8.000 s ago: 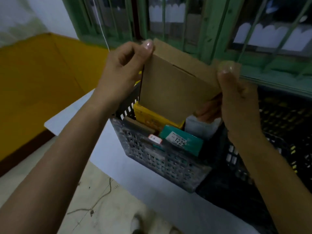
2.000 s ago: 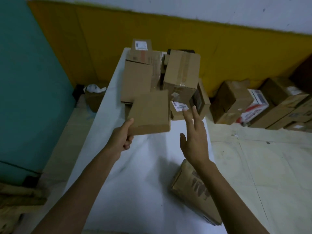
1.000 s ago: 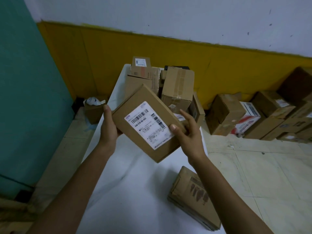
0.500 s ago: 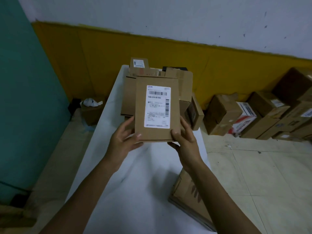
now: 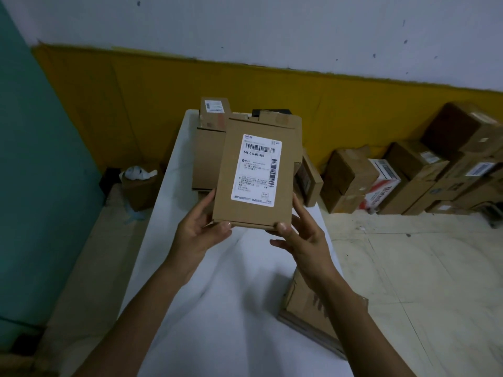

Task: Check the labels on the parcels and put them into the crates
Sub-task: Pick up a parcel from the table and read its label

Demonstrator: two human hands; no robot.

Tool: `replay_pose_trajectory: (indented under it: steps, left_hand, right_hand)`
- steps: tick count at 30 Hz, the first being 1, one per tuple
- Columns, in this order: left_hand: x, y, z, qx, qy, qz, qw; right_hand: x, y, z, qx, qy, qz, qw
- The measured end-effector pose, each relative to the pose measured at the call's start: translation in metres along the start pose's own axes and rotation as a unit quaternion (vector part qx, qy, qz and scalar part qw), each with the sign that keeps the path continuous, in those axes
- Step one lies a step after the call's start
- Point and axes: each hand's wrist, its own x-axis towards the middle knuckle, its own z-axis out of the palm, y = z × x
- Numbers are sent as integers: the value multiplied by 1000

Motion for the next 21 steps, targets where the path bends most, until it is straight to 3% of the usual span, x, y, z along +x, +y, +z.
replay_pose_trajectory:
  steps: [13,21]
  left_hand:
    - [-23,-17,79,22,63,11,998]
    - [-61,-36,140,39,135,19,990]
  right_hand:
    - [-20,-12,-70,6,-1,-11,1000]
    - [-40,-3,-127,13,-70,-15,997]
